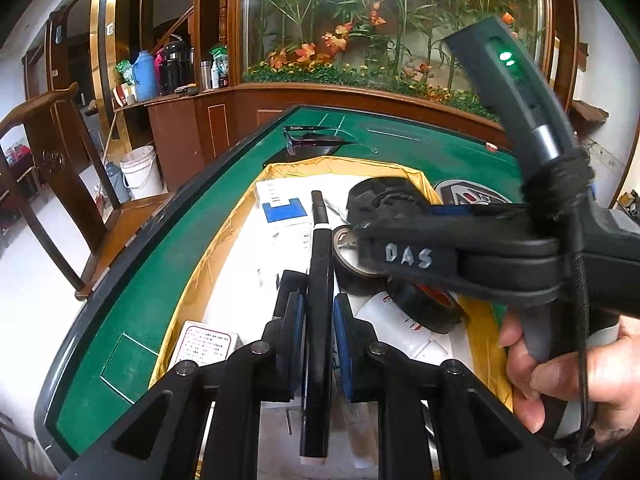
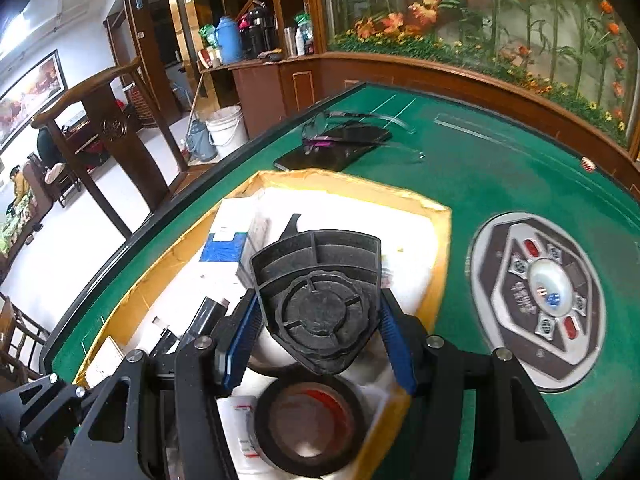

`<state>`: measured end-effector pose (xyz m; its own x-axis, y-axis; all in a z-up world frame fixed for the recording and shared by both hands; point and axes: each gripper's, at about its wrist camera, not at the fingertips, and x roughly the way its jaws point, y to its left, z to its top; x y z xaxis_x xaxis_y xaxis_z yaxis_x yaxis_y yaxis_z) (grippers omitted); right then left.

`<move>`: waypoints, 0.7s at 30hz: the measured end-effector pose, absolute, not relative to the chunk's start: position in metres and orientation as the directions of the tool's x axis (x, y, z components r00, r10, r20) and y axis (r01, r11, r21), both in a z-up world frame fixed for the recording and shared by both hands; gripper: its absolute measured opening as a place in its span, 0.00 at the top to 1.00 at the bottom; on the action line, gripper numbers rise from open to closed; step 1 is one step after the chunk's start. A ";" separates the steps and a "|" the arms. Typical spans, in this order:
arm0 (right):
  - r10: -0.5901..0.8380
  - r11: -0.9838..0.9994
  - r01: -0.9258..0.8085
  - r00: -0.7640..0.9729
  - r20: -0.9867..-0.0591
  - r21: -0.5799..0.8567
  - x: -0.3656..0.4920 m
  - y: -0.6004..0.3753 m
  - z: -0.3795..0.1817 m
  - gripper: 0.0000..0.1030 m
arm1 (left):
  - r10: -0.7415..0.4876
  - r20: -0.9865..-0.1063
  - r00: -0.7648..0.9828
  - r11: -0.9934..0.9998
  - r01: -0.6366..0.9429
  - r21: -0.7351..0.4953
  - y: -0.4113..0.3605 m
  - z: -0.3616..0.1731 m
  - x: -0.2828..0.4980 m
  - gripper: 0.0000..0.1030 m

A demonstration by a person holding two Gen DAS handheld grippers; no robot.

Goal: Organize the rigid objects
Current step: 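Carry the marker with the left gripper while the right gripper carries the cap over the tray, then open the left gripper to drop the marker while the right gripper releases the cap into the tray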

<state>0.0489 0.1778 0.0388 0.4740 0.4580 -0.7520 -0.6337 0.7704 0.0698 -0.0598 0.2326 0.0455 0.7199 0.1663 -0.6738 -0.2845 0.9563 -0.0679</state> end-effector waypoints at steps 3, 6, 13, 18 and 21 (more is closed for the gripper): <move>0.473 0.768 -0.633 0.462 -0.750 0.094 0.050 0.173 0.040 0.43 | 0.166 -0.672 0.722 0.956 -0.285 -0.070 0.230 0.045 -0.059 0.85; 0.507 0.755 -0.645 0.460 -0.729 0.119 0.049 0.167 0.045 0.29 | 0.164 -0.668 0.726 0.953 -0.291 -0.082 0.228 0.045 -0.060 0.74; 0.560 0.756 -0.635 0.503 -0.658 0.158 0.042 0.144 0.072 0.27 | 0.183 -0.655 0.733 0.951 -0.301 -0.071 0.221 0.053 -0.071 0.35; 0.601 0.742 -0.645 0.519 -0.608 0.183 0.024 0.103 0.090 0.27 | 0.224 -0.599 0.769 0.942 -0.329 -0.069 0.221 0.062 -0.094 0.11; 0.607 0.730 -0.669 0.539 -0.584 0.142 0.000 0.082 0.089 0.27 | 0.287 -0.547 0.786 0.933 -0.358 -0.025 0.215 0.065 -0.107 0.05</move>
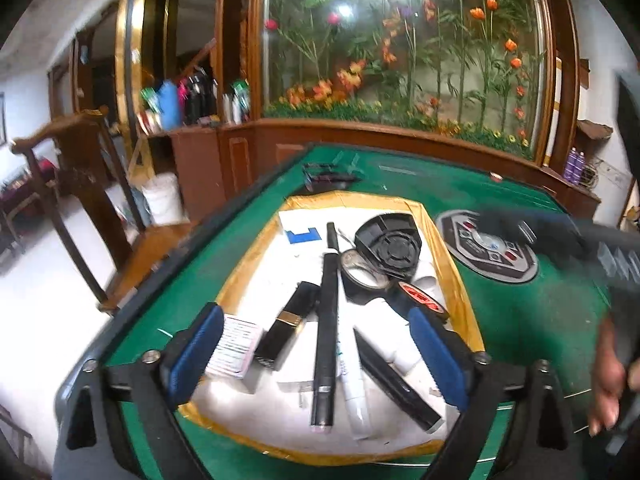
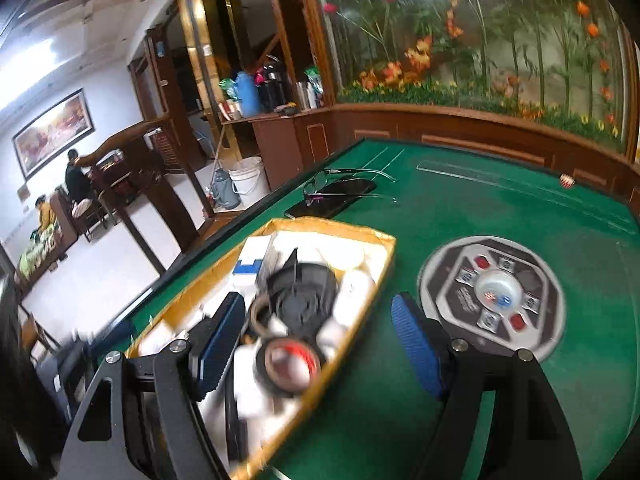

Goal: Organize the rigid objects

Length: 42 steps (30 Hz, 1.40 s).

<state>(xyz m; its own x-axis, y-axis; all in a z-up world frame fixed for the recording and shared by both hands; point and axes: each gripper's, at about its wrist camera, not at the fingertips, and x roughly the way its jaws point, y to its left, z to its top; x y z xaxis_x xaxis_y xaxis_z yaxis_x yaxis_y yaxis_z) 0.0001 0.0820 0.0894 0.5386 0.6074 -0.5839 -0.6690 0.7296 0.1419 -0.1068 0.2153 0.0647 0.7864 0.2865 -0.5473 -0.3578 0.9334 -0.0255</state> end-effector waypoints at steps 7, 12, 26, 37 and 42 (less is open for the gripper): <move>0.608 0.726 -0.677 0.552 -0.571 0.118 -0.042 0.028 0.057 0.26 | 0.275 -0.509 0.816 0.942 -0.334 -0.027 0.200 0.068 -0.128 0.01; 0.668 0.714 -0.645 0.512 -0.540 0.273 -0.029 0.006 0.064 0.25 | 0.357 -0.547 0.757 0.916 -0.400 0.045 0.196 0.065 -0.127 0.01; 0.684 0.688 -0.685 0.502 -0.529 0.240 -0.045 0.013 0.069 0.24 | 0.448 -0.619 0.645 0.878 -0.447 0.169 0.192 0.082 -0.134 0.01; 0.679 0.694 -0.678 0.506 -0.531 0.242 -0.042 0.012 0.068 0.24 | 0.471 -0.626 0.621 0.866 -0.462 0.193 0.212 0.079 -0.145 0.01; 0.680 0.695 -0.677 0.506 -0.531 0.244 -0.041 0.012 0.068 0.24 | 0.419 -0.640 0.644 0.893 -0.420 0.162 0.211 0.077 -0.145 0.01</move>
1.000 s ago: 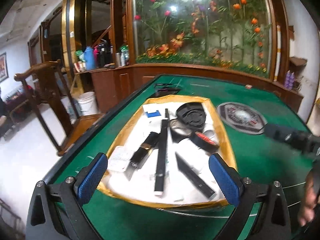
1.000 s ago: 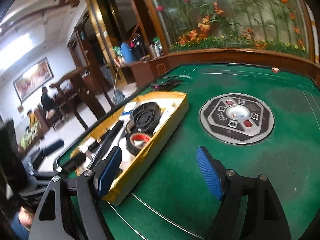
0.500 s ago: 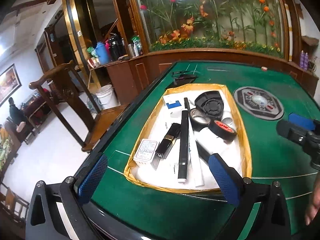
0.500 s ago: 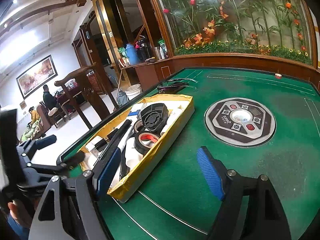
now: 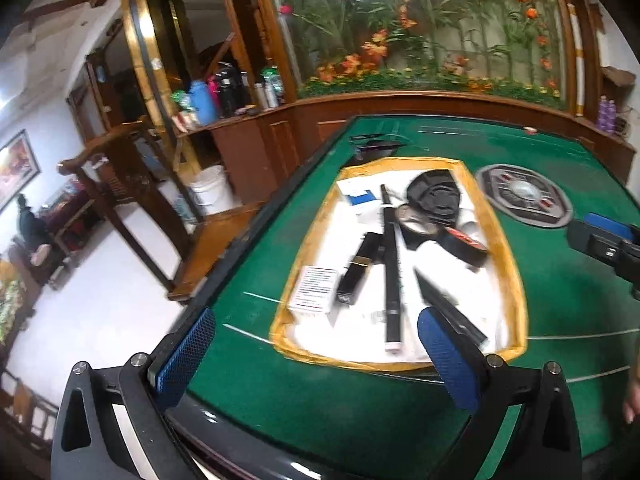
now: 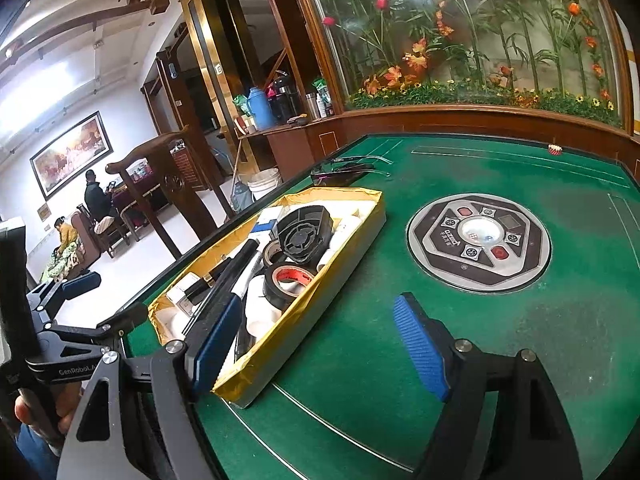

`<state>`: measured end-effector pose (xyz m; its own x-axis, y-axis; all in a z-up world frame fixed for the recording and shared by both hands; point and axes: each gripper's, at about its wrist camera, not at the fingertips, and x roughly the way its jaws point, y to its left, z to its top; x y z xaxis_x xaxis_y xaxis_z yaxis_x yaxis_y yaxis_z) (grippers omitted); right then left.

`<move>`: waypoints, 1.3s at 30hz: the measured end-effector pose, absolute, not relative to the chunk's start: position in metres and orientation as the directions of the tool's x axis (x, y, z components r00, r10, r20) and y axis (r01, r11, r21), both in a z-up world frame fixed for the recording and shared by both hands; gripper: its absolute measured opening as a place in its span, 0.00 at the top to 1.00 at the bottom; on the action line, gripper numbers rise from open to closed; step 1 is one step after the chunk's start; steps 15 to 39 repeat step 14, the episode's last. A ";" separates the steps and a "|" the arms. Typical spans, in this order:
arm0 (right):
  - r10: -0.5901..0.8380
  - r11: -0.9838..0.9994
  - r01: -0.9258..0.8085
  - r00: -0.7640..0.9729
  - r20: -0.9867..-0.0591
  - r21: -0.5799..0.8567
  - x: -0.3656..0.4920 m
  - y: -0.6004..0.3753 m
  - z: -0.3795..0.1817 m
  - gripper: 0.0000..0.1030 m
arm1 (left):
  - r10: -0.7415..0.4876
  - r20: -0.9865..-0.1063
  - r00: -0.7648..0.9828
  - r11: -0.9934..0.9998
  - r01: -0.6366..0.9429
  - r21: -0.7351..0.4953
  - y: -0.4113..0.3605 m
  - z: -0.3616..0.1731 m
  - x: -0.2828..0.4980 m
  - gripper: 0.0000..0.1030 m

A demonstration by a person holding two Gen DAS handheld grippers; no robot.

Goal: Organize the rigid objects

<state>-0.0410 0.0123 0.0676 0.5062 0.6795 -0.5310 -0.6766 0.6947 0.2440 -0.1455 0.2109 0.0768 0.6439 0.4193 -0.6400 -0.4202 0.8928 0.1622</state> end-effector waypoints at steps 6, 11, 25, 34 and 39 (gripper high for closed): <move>0.681 0.695 -0.675 0.505 -0.530 0.249 -0.040 0.012 0.067 0.24 | 0.396 -0.622 0.675 0.899 -0.424 0.112 0.215 0.081 -0.150 0.01; 0.684 0.692 -0.676 0.502 -0.530 0.253 -0.039 0.013 0.065 0.24 | 0.435 -0.602 0.670 0.876 -0.470 0.109 0.225 0.083 -0.155 0.01; 0.684 0.692 -0.676 0.500 -0.531 0.255 -0.039 0.014 0.064 0.24 | 0.443 -0.611 0.655 0.868 -0.484 0.111 0.228 0.082 -0.154 0.01; 0.684 0.692 -0.676 0.500 -0.531 0.255 -0.039 0.014 0.064 0.24 | 0.443 -0.611 0.655 0.868 -0.484 0.111 0.228 0.082 -0.154 0.01; 0.684 0.692 -0.676 0.500 -0.531 0.255 -0.039 0.014 0.064 0.24 | 0.443 -0.611 0.655 0.868 -0.484 0.111 0.228 0.082 -0.154 0.01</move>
